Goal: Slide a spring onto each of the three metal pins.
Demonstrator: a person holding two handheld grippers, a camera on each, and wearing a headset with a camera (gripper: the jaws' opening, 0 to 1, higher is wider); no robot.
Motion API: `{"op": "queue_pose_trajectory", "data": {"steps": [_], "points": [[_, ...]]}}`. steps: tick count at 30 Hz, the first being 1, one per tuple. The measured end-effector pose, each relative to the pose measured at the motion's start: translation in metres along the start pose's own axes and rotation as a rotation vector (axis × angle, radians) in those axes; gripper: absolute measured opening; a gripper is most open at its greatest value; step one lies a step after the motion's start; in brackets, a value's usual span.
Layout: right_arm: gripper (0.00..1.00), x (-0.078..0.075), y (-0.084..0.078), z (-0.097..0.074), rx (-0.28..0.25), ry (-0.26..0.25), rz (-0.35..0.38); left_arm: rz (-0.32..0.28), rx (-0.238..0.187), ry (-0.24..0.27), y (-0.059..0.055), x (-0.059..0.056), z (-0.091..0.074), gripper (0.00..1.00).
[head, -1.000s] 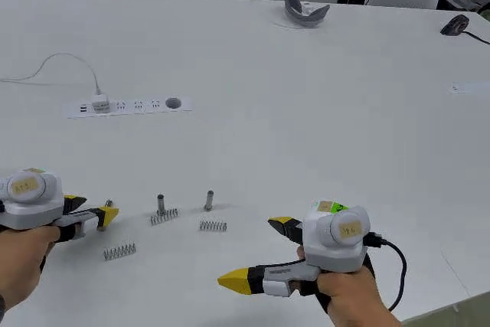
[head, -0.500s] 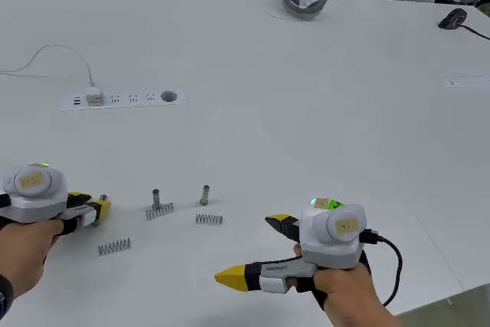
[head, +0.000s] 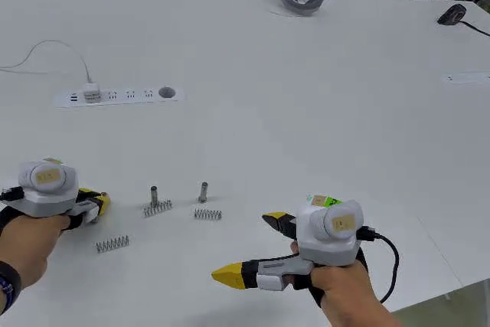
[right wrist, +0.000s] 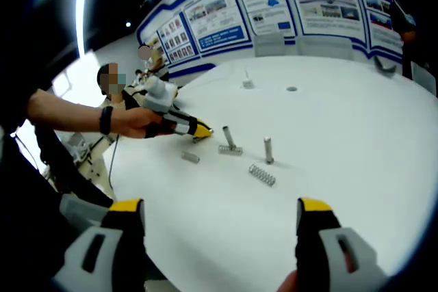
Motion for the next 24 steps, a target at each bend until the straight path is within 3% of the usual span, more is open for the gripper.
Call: {"op": "queue_pose_trajectory", "data": {"steps": [10,18,24], "points": [[0.93,0.0011,-0.0005,0.0024,0.003,0.005,0.002,0.091,0.067,0.040,0.0088,-0.0041,0.0049,0.12],[0.93,0.0008,0.0011,0.0018,0.001,0.004,0.001,0.057,0.088,0.039,0.0083,-0.0055,0.0050,0.08],[0.93,-0.0003,0.0006,0.0019,0.003,0.003,0.003,0.096,0.096,0.049,0.0099,-0.0072,0.0062,0.09]]}}
Point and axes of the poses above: the centre of the closed fingertips' face, and the gripper's own axes: z roughly forward along the fingers, x roughly to its left, y roughly out of its top, the point moved 8 cm from there along -z, roughly backward along the fingers, and after that the axes turned 14 degrees about x, right-handed, at the moved point
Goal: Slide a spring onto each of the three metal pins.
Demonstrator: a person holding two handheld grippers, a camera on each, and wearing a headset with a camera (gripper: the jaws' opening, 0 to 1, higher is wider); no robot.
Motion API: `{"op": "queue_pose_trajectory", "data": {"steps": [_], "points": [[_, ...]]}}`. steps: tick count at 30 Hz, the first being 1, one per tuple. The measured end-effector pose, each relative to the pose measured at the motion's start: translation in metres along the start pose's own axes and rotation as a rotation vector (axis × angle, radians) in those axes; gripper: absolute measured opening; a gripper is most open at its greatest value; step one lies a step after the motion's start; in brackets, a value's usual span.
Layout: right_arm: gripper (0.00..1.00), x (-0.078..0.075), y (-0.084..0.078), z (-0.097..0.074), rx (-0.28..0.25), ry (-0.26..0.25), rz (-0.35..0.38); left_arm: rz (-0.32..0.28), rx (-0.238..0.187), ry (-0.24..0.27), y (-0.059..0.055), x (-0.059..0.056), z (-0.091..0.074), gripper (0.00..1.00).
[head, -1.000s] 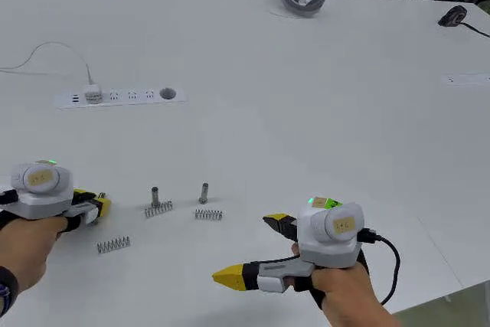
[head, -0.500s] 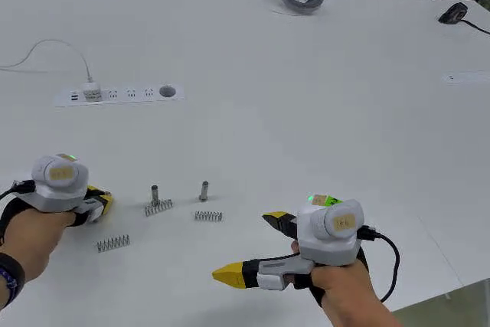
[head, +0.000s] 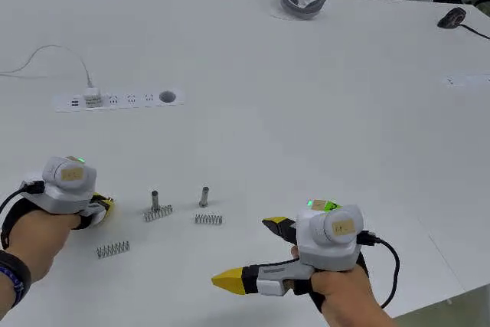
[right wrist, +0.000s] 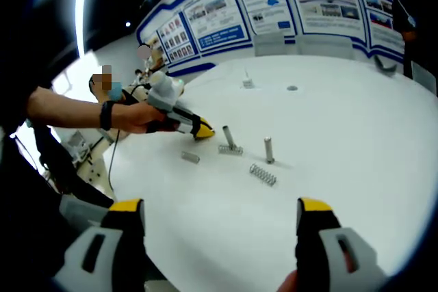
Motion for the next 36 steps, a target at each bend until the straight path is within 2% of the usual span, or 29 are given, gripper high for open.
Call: {"op": "queue_pose_trajectory", "data": {"steps": [7,10,12,15,27,36], "points": [[0.93,0.001,0.001,0.001,0.000,0.002,-0.003,0.026,0.038,0.005,0.003,0.002,-0.001,0.08],[0.93,0.001,0.002,0.002,-0.003,0.003,-0.001,0.003,0.048,0.000,0.003,0.003,-0.002,0.07],[0.93,0.002,0.002,0.002,-0.003,0.001,-0.003,-0.035,0.054,-0.009,0.002,0.003,-0.003,0.07],[0.93,0.002,0.002,0.001,-0.005,0.001,-0.001,-0.071,0.043,-0.030,-0.001,0.004,-0.006,0.07],[0.93,0.000,0.000,0.000,-0.009,-0.003,0.004,-0.113,-0.002,-0.037,-0.006,0.008,-0.028,0.07],[0.93,0.003,0.001,0.002,-0.010,0.002,-0.008,-0.126,-0.015,-0.035,-0.011,0.009,-0.039,0.07]]}}
Point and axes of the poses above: the centre of the closed fingertips' face, and the gripper's own axes: z roughly forward along the fingers, x roughly to its left, y roughly out of its top, the point moved 8 cm from there along -z, roughly backward along the fingers, and after that the axes turned 14 degrees about x, right-handed, at the moved point
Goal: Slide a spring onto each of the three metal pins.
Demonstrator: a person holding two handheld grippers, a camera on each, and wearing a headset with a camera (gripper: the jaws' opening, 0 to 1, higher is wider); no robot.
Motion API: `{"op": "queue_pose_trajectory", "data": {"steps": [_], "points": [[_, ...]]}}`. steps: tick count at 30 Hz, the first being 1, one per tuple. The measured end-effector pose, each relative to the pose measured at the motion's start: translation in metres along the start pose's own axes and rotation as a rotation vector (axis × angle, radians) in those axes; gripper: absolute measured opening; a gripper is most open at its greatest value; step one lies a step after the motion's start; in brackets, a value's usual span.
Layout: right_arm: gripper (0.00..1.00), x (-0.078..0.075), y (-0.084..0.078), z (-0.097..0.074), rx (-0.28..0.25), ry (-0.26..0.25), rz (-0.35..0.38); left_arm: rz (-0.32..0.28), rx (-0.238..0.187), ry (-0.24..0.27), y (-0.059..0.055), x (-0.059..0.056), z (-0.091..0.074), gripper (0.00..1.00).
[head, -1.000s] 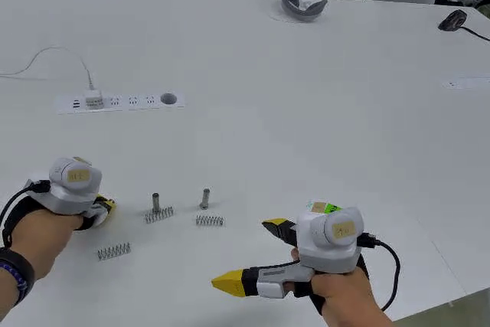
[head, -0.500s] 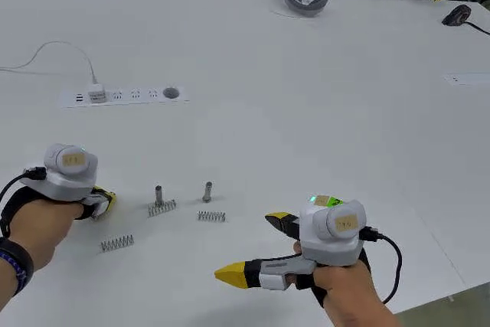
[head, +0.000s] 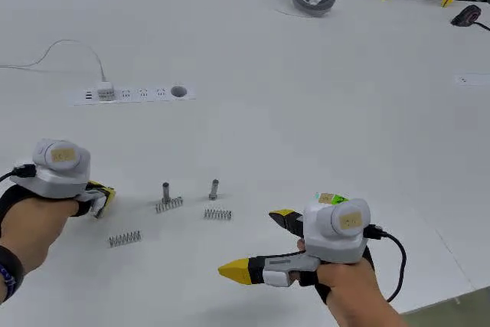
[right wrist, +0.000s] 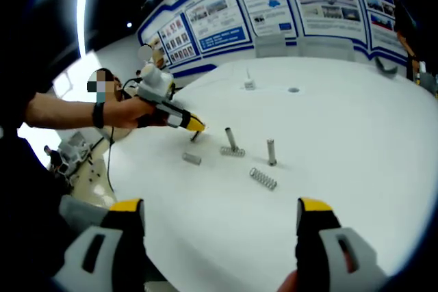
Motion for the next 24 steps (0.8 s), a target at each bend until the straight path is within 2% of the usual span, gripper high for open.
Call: {"op": "queue_pose_trajectory", "data": {"steps": [13,24], "points": [[0.93,0.002,0.002,0.001,-0.002,0.001,-0.006,-0.021,-0.020,0.009,-0.010,0.001,-0.015,0.07],[0.94,0.005,0.003,0.003,0.000,0.007,-0.015,-0.031,-0.029,0.018,-0.017,0.002,-0.022,0.07]]}}
Point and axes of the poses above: the centre of the closed fingertips' face, and the gripper's own axes: z roughly forward along the fingers, x roughly to its left, y roughly out of its top, the point moved 8 cm from there along -z, roughly backward along the fingers, and after that the axes turned 14 degrees about x, right-handed, at the moved point
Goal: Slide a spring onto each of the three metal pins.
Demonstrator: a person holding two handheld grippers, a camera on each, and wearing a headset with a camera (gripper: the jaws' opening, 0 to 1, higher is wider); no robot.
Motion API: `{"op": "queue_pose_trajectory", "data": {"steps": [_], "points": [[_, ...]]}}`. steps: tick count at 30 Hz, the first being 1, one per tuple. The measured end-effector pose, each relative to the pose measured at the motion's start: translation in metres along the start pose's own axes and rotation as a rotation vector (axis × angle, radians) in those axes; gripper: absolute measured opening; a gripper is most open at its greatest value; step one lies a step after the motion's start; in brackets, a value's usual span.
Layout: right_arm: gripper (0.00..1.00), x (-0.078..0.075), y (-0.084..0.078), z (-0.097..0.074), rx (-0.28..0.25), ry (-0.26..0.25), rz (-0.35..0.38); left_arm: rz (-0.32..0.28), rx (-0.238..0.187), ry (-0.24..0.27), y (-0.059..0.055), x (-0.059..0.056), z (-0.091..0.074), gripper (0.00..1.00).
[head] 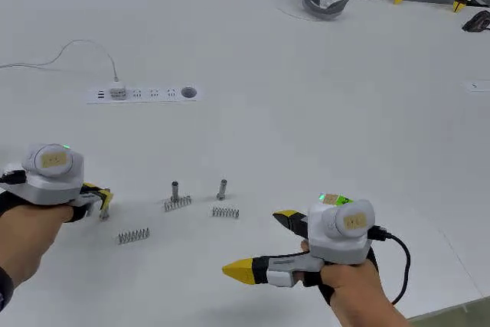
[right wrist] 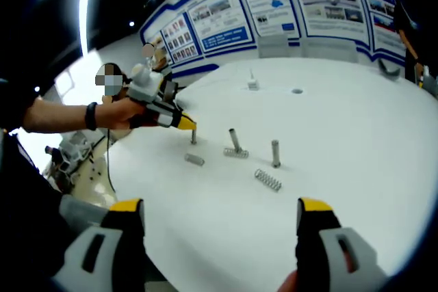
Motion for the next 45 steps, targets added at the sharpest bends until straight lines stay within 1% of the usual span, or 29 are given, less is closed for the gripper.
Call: {"op": "queue_pose_trajectory", "data": {"steps": [20,33,45], "points": [[0.94,0.005,0.002,0.004,0.007,0.011,-0.012,-0.018,-0.011,0.014,-0.012,0.003,-0.009,0.07],[0.94,0.007,0.001,0.007,0.014,0.018,-0.016,0.019,-0.018,0.028,-0.017,0.000,-0.011,0.08],[0.94,0.007,0.000,0.006,0.015,0.017,-0.015,0.026,-0.016,0.035,-0.018,-0.003,-0.011,0.08]]}}
Point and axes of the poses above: the centre of the closed fingertips' face, and the gripper's own axes: z roughly forward along the fingers, x roughly to its left, y roughly out of its top, the point moved 8 cm from there along -z, roughly backward along the fingers, and after that the axes turned 14 degrees about x, right-handed, at the moved point
